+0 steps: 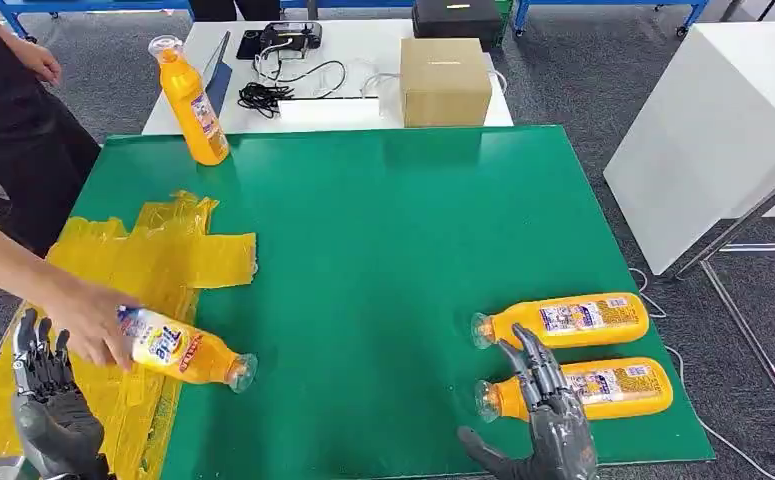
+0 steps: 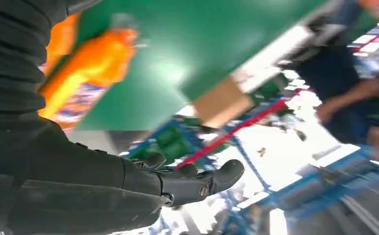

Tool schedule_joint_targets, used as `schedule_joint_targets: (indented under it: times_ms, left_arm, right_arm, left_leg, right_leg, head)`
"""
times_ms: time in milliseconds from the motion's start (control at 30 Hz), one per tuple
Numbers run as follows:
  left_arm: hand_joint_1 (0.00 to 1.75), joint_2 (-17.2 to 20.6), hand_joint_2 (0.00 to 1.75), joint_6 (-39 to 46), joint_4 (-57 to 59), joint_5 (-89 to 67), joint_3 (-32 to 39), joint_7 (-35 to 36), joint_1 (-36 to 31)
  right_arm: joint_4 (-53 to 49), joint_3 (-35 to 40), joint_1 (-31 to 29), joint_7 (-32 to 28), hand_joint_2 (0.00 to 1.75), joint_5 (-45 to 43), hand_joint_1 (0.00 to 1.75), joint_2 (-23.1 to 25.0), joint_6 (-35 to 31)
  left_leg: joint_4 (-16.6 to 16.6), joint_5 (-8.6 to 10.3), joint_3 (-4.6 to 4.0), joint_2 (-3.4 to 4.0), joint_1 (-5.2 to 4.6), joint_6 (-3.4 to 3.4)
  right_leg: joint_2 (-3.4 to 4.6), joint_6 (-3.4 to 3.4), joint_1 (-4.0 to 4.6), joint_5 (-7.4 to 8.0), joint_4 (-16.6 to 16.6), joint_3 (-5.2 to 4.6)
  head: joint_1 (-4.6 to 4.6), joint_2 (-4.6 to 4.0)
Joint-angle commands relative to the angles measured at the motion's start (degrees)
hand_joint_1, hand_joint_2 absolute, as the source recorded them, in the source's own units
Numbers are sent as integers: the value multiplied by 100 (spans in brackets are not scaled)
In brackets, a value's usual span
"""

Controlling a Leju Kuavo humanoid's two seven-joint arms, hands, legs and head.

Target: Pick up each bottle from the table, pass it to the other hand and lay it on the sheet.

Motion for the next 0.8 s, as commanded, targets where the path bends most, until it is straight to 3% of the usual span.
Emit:
schedule_joint_targets:
  times_ms: [33,267,467,800]
  left_arm:
    - [0,-155,0,-156,9,43,188,104,30]
    - [0,-171,0,-234,19,141,285,154,21]
    - [0,-173,0,-242,10,145,292,156,25]
    - [0,-140,0,-376,66,222,302,219,-29]
  right_arm:
    - [29,-1328,649,590,175,96,0,-521,687]
    - [-100,-2687,1177,490,175,-83,0,-398,1661]
    - [-161,-2745,1208,462,175,-72,0,-346,1725]
    - [-166,-3733,1207,221,175,7,0,-314,2764]
  left_leg:
    - [1,-6,10,0,1,-2]
    - [-1,-7,13,-4,0,-6]
    - [-4,-10,16,5,1,-5]
    - [-2,-6,12,7,1,-3]
  right_leg:
    - [-4,5,1,-3,-9,17]
    - [-9,1,-4,-4,-10,4]
    - [0,1,-4,-4,-12,16]
    - [2,2,-3,-1,-9,-13]
  head:
    - [0,0]
    - [-2,0]
    - [-2,0]
    - [-2,0]
